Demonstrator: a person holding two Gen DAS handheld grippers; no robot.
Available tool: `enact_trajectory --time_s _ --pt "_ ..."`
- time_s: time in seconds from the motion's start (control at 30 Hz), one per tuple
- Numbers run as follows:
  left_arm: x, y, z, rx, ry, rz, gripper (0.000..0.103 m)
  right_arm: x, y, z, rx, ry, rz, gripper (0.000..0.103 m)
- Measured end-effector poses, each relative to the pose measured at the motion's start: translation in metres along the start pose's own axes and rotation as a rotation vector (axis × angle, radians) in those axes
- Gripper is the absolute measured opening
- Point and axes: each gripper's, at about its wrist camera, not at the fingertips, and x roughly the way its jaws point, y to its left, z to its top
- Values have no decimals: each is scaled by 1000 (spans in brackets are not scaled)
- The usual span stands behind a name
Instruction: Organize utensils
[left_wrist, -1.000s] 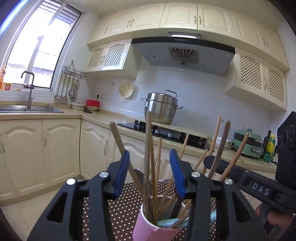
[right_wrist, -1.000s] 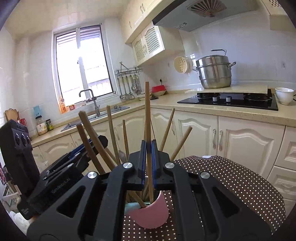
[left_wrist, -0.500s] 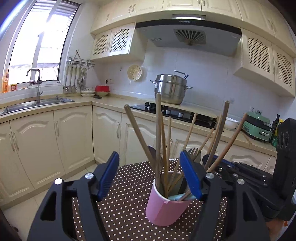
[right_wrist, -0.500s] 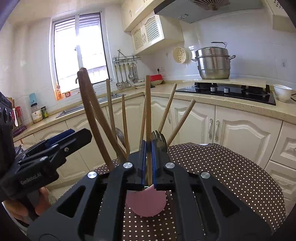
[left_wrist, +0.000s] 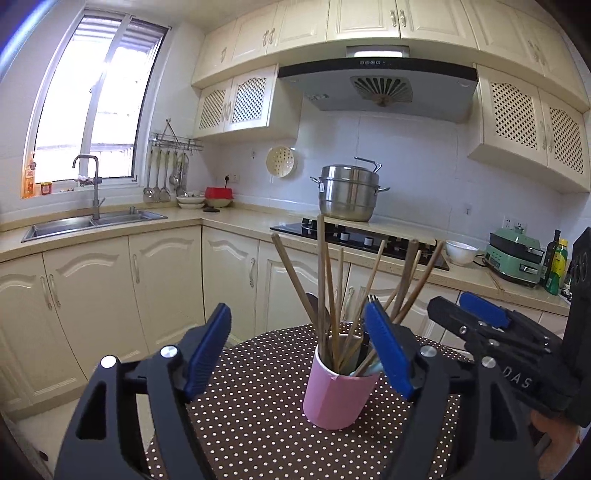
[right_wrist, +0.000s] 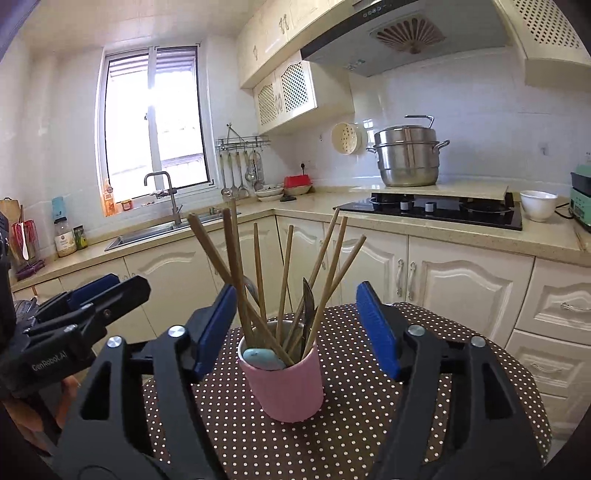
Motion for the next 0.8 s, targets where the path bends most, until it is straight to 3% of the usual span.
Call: enact_trajectory --time_s 0.37,0.53,0.8 --pt "-83 -7 2 65 -71 29 87 -81 30 -4 3 -53 -97 81" --pt "-115 -14 0 120 -77 47 88 -118 48 -10 0 -56 -125 86" --pt "-163 -23 -4 127 -112 14 88 -168 78 -22 -22 -113 -169 90"
